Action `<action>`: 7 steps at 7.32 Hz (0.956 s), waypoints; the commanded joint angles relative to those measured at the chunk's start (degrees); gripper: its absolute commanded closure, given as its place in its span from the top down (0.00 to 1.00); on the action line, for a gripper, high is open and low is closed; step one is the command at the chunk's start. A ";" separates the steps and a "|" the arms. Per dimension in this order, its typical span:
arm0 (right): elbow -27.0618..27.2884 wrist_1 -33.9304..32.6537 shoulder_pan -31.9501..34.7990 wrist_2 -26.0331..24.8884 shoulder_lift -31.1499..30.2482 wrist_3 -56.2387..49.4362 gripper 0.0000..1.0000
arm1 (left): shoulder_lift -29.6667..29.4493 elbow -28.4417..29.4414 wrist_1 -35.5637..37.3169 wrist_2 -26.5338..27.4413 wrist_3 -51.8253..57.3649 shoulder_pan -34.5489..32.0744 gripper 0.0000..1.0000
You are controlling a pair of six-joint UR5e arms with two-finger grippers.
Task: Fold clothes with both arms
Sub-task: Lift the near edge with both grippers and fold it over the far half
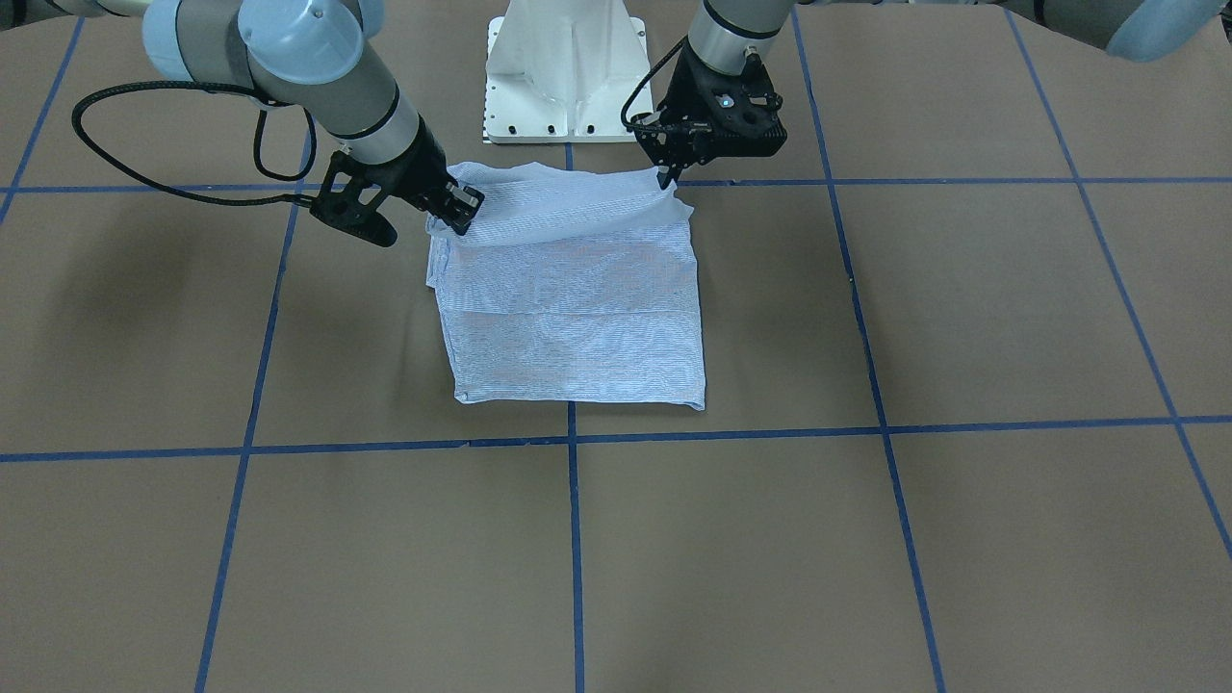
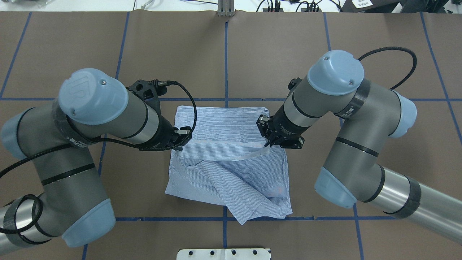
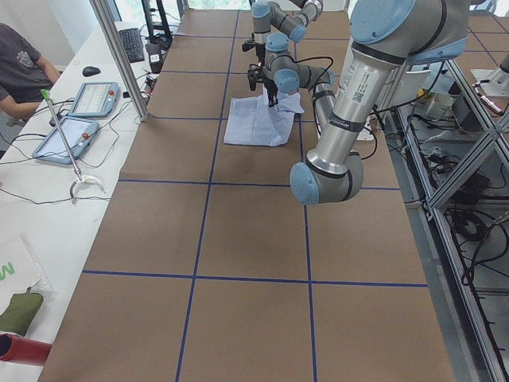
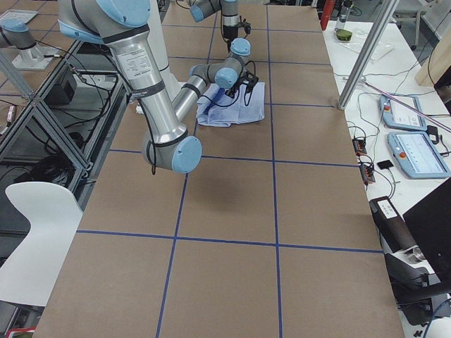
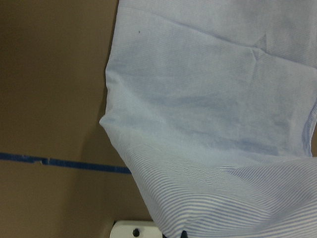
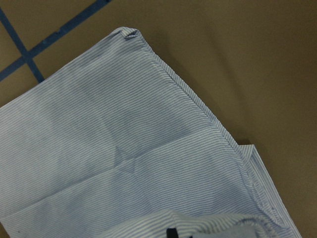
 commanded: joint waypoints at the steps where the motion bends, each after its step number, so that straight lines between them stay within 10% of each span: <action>1: -3.99 0.05 1.62 -0.14 3.71 -0.48 0.00 | -0.08 4.41 -3.90 0.00 1.15 -2.25 0.00; 7: -19.37 0.84 2.94 -0.40 11.80 -5.32 0.00 | -2.62 16.89 -14.70 0.09 2.47 -4.89 0.00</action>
